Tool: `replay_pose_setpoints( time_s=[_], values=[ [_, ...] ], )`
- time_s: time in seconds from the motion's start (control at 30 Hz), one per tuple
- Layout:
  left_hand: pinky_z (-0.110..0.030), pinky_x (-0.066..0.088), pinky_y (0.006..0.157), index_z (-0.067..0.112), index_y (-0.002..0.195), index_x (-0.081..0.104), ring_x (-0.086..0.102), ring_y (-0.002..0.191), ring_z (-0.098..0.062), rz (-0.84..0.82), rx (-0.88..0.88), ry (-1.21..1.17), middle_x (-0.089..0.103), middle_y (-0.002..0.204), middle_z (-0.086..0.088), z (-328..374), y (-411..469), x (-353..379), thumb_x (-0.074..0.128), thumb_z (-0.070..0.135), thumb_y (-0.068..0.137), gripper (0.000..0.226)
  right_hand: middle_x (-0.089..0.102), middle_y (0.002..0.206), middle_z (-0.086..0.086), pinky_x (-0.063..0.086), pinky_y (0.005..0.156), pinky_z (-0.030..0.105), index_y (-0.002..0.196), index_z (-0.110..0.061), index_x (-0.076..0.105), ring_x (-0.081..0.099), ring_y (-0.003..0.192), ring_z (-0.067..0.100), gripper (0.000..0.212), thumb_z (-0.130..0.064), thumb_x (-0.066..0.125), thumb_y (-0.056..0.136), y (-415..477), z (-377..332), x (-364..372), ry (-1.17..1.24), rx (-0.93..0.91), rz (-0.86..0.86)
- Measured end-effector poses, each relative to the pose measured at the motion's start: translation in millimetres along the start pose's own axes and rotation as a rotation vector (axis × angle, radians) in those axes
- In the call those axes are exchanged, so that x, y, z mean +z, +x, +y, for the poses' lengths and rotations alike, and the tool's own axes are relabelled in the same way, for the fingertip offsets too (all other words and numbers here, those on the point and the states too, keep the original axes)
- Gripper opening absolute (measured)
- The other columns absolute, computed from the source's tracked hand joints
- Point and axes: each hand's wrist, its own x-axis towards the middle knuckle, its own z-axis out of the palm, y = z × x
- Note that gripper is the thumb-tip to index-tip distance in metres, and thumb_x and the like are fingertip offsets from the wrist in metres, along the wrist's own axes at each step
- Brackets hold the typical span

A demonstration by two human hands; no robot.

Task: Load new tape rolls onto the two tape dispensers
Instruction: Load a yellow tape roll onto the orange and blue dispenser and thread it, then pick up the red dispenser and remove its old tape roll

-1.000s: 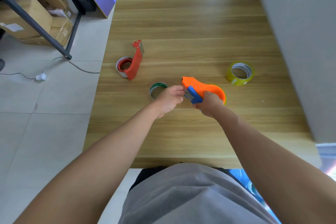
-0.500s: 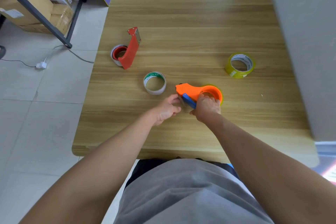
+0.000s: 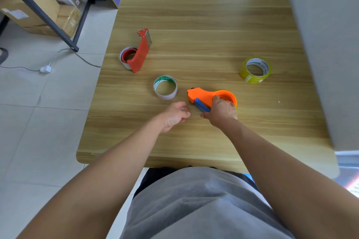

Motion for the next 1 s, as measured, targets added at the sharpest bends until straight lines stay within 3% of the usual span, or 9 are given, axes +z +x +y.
replay_pose_setpoints(
  time_s=[0.13,0.23,0.33,0.5,0.57,0.77,1.0],
  values=[
    [-0.032,0.041,0.097,0.001,0.140,0.028,0.045,0.126,-0.026,0.012,-0.014,0.014,0.040,0.143,-0.015,-4.2,-1.5,-3.6,0.050,-0.001,0.090,0.055,0.058,0.125,0.017,0.033,0.105,0.040,0.129,-0.005,0.043,0.048,0.122,0.034,0.071,-0.054,0.063,0.081,-5.4,-2.2,0.2,0.061,0.048,0.079],
    [-0.031,0.045,0.089,0.001,0.136,0.035,0.048,0.114,-0.024,0.060,0.000,0.040,0.043,0.139,-0.019,-4.3,-1.3,-11.0,0.046,-0.009,0.087,0.051,0.061,0.121,0.017,0.033,0.101,0.041,0.122,-0.004,0.049,0.050,0.119,0.034,0.070,-0.062,0.054,0.083,-7.8,-3.6,-3.9,0.125,0.072,0.215],
    [-0.033,0.045,0.088,0.000,0.131,0.043,0.050,0.103,-0.022,0.190,0.053,0.083,0.050,0.131,-0.021,0.2,0.2,-22.6,0.039,-0.016,0.083,0.051,0.061,0.119,0.016,0.031,0.096,0.041,0.114,-0.005,0.055,0.048,0.116,0.035,0.054,-0.053,0.051,0.089,-7.4,-8.8,-15.1,0.230,0.000,0.337],
    [-0.032,0.048,0.086,0.001,0.123,0.051,0.055,0.097,-0.020,0.324,0.211,0.012,0.057,0.112,-0.013,23.8,-5.0,-40.5,0.038,-0.014,0.084,0.044,0.059,0.124,0.014,0.034,0.099,0.038,0.118,-0.005,0.056,0.046,0.121,0.032,0.042,-0.038,0.054,0.093,-6.9,-31.7,-42.6,0.511,-0.131,0.385],
    [-0.027,0.049,0.082,0.002,0.121,0.053,0.057,0.095,-0.020,0.335,0.260,-0.033,0.057,0.108,-0.010,35.6,-9.2,-44.9,0.038,-0.014,0.084,0.043,0.058,0.125,0.014,0.035,0.099,0.036,0.120,-0.004,0.056,0.046,0.122,0.031,0.042,-0.037,0.053,0.094,-7.3,-42.7,-52.8,0.561,-0.164,0.394],
    [-0.036,0.047,0.092,0.003,0.117,0.055,0.059,0.097,-0.021,0.336,0.381,-0.092,0.059,0.105,-0.010,69.2,-18.9,-57.9,0.039,-0.012,0.085,0.039,0.059,0.125,0.014,0.034,0.098,0.034,0.121,-0.003,0.056,0.048,0.120,0.030,0.042,-0.036,0.053,0.094,-4.1,-70.3,-77.4,0.613,-0.218,0.427],
    [-0.033,0.048,0.090,0.005,0.118,0.055,0.059,0.093,-0.019,0.223,0.468,-0.046,0.059,0.104,-0.009,110.6,-9.3,-50.0,0.040,-0.012,0.085,0.040,0.059,0.125,0.015,0.036,0.097,0.034,0.121,-0.003,0.056,0.050,0.119,0.030,0.041,-0.034,0.052,0.095,7.2,-72.5,-98.2,0.665,-0.159,0.492]
  ],
)
